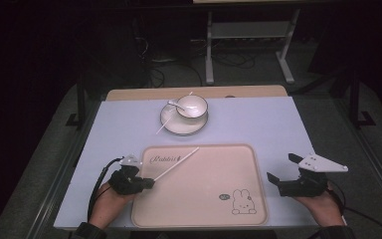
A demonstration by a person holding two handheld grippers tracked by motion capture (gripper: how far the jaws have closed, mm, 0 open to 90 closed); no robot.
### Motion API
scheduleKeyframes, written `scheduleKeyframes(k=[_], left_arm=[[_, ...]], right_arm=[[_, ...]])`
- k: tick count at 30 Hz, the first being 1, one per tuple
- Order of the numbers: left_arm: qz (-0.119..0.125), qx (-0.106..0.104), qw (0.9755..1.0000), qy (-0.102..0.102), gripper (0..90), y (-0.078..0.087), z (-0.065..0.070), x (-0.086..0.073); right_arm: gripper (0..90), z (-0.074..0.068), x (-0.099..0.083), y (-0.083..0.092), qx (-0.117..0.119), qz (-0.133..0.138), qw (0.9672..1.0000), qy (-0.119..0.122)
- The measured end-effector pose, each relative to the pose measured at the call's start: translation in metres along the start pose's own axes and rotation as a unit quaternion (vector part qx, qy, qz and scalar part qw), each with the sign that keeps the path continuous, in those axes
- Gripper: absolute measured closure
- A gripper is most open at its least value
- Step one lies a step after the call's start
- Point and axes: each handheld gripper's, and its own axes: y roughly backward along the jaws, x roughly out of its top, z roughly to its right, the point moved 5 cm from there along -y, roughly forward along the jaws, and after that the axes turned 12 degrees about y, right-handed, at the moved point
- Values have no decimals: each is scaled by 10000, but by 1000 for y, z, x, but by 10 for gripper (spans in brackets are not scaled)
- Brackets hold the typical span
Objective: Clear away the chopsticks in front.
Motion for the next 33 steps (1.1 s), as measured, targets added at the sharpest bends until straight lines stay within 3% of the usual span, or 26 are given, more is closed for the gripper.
scheduleKeyframes(k=[5, 14, 16, 21, 23, 24, 26, 28, 33], left_arm=[[-107, 125, 9997, -155, 846, -4, 0, -2], [-70, 124, 9998, -159, 809, -5, 1, -1], [-25, 76, 9998, -154, 739, -3, 3, 1], [37, -17, 9998, -206, 466, -5, 3, 14], [43, -11, 9998, -205, 303, -6, 1, 22], [93, 21, 9998, -173, 303, -6, -1, 27], [181, 21, 9998, -116, 214, -5, -3, 37], [225, 89, 9995, -183, 159, -5, -6, 47], [341, 134, 9991, -219, 141, -8, -14, 75]], right_arm=[[15, 0, 0, 0, 3, -2, 10000, 1], [15, 0, 0, 0, -5, -2, 10000, 3], [15, 0, 0, 0, -8, -2, 10000, 4], [15, -1, 0, -1, 5, -30, 10000, 3], [15, -1, 0, -1, 13, -17, 10000, 7], [15, -1, 0, -1, 13, -17, 10000, 7], [15, 0, 0, -1, 18, -10, 10000, 6], [15, -1, 1, -1, 23, -4, 10000, 5], [15, -1, 1, -1, 25, -10, 10000, 2]])
